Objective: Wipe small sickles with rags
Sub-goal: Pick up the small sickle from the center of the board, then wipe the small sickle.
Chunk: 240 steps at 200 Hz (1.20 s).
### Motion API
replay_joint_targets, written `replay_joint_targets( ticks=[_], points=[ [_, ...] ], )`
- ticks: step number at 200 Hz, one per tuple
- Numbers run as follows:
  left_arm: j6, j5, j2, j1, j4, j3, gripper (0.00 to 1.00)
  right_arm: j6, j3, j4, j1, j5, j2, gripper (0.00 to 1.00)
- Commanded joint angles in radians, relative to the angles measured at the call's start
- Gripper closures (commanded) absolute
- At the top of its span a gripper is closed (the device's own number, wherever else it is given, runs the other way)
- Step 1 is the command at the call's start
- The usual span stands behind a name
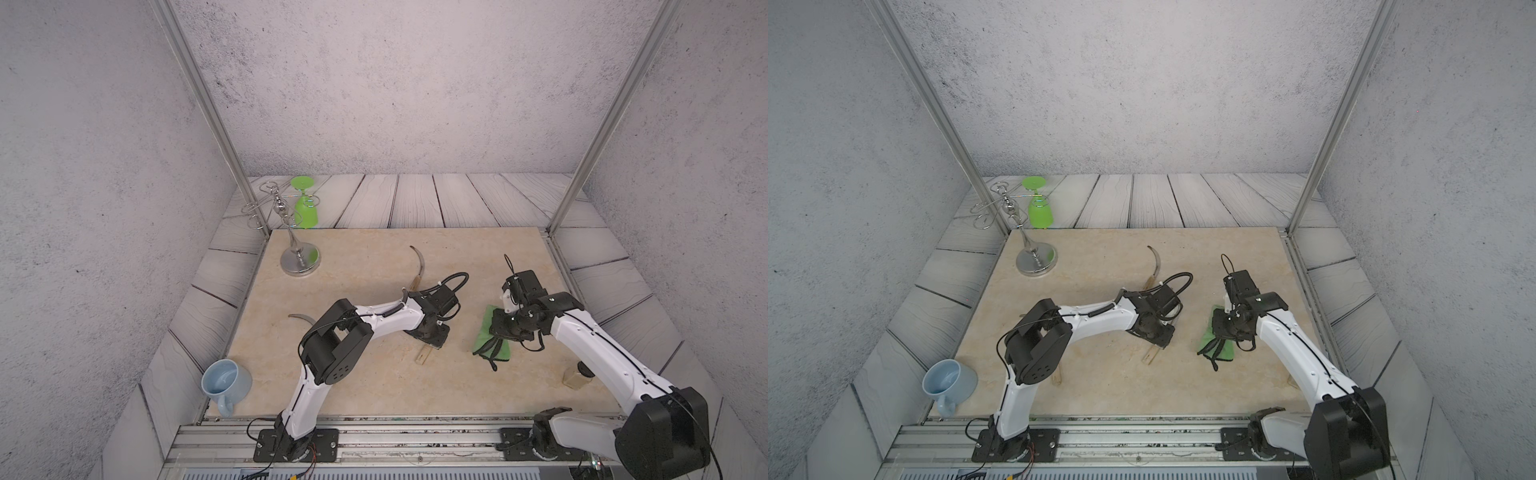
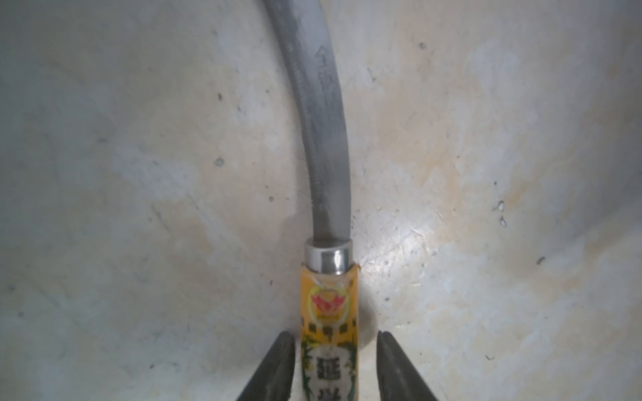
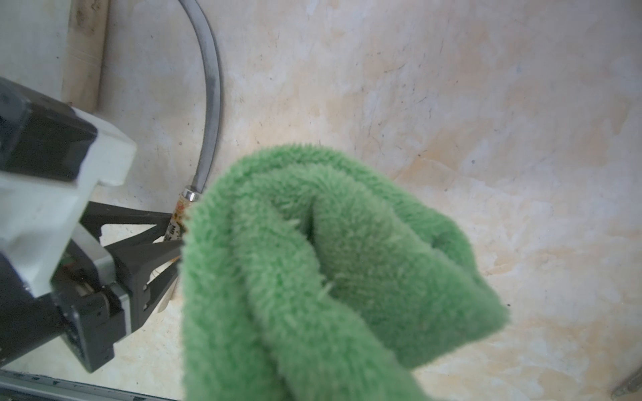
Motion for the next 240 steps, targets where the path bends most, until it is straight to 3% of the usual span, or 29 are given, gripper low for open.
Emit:
replay_joint_targets(
  ticks=[1,45,88,116,144,169,187,211,240],
  points=[
    [0.022,-0.032,0.063,0.001,-0.080,0.039,0.61,-0.037,-0.012,-0.005,-0.019,-0.036,-0.043,0.70],
    [0.019,-0.030,0.077,0.002,-0.080,0.042,1.00,-0.063,-0.026,0.024,-0.069,-0.085,-0.053,0.70],
    [0.016,-0.015,-0.040,0.019,-0.017,-0.011,1.00,-0.073,-0.065,0.149,-0.139,-0.294,-0.065,0.71],
    [-0.006,0.120,-0.205,0.071,0.131,-0.121,1.00,-0.056,-0.064,0.216,-0.143,-0.384,-0.065,0.71],
    [-0.087,0.298,-0.400,0.146,0.402,-0.307,1.00,-0.046,-0.045,0.255,-0.146,-0.424,-0.049,0.71],
    [-0.241,0.466,-0.533,0.200,0.820,-0.514,1.00,-0.054,-0.024,0.295,-0.151,-0.443,-0.027,0.71],
    [-0.343,0.555,-0.556,0.220,1.048,-0.581,1.00,-0.061,-0.004,0.339,-0.152,-0.475,-0.005,0.72],
    [-0.411,0.664,-0.527,0.225,1.187,-0.571,1.00,-0.072,0.043,0.375,-0.151,-0.535,0.022,0.73],
    [-0.509,0.706,-0.470,0.224,1.365,-0.562,1.00,-0.080,0.116,0.378,-0.150,-0.549,0.050,0.73]
  ],
)
